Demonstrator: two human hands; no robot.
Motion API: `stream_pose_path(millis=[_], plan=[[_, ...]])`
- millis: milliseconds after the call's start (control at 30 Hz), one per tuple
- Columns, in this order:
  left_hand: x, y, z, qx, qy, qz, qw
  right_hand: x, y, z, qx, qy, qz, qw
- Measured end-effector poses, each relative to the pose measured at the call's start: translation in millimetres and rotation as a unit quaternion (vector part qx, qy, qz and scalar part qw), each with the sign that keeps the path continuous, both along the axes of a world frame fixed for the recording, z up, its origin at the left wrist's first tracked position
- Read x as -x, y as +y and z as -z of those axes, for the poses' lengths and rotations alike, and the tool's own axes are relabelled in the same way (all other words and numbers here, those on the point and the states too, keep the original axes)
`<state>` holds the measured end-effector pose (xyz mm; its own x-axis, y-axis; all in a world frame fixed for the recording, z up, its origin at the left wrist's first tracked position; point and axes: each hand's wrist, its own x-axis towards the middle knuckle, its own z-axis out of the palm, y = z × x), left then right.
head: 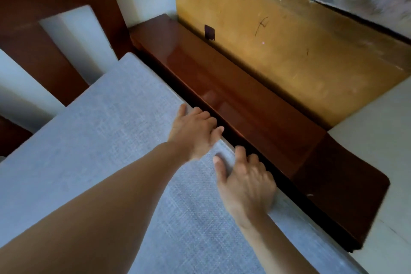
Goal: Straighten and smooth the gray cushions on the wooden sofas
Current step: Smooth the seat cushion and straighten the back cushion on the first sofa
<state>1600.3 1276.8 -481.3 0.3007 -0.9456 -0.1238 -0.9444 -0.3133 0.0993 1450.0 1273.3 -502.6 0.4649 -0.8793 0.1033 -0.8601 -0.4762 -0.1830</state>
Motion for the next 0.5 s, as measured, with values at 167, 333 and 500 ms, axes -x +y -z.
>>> stream_pose_path(millis=[167,333,500], plan=[[-3.4,2.8,24.6,0.16,-0.006,-0.008,0.987,1.8,3.6,5.8,0.04,-0.012,-0.007,0.999],[-7.2,-3.6,46.2,0.117,-0.02,-0.019,0.993,-8.1,-0.4,25.2,0.024,-0.017,0.009,1.0],[-5.1,-7.6,59.5,0.105,-0.023,-0.018,0.994,0.9,-2.6,42.6,0.041,-0.047,0.011,0.998]])
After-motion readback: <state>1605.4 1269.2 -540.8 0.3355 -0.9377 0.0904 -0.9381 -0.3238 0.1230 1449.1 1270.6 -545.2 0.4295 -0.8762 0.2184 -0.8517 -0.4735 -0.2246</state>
